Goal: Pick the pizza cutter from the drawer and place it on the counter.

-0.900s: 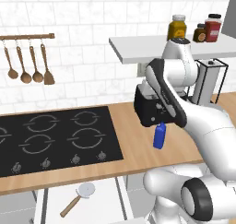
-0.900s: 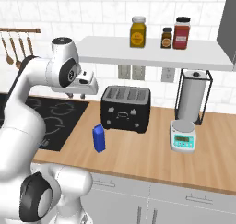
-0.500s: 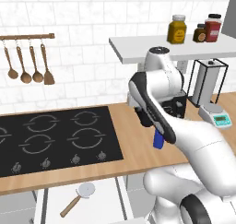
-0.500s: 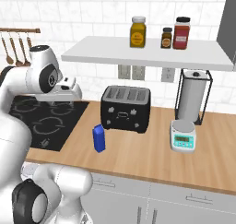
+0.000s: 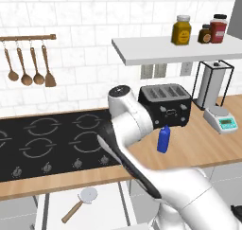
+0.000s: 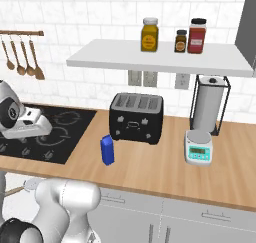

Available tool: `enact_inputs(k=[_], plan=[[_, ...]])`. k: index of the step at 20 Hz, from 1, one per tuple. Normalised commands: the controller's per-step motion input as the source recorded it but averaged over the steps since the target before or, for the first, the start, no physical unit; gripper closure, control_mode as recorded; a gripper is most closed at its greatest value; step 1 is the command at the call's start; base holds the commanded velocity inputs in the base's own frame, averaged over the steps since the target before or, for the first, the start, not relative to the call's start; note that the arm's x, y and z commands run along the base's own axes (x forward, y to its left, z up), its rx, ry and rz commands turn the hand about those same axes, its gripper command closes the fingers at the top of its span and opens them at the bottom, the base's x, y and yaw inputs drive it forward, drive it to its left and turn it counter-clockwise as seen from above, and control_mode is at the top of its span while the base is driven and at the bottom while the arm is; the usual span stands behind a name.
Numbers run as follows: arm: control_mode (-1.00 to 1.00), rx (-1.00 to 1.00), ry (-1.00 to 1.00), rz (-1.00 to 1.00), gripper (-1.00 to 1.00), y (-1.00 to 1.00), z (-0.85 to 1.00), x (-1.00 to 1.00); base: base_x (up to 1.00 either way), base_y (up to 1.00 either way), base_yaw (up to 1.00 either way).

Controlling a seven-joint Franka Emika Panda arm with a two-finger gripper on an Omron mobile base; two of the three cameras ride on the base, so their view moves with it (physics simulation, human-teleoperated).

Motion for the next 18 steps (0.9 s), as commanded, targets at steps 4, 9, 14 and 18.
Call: enact_inputs(k=[4, 9, 14, 18], plan=[[-1.00, 0.00, 0.18, 0.00, -1.00, 0.98, -0.56, -0.76, 0.00, 0.00, 0.00], [-1.00, -0.04, 0.12, 0.10, -1.00, 0.90, -0.99, -0.83, 0.00, 0.00, 0.00], [-1.00, 0.00, 0.19, 0.08, -1.00, 0.65, -0.70, -0.33, 0.00, 0.00, 0.00], [-1.00, 0.06, 0.09, 0.01, -1.00, 0.25, -0.31, 0.19, 0.00, 0.00, 0.00]])
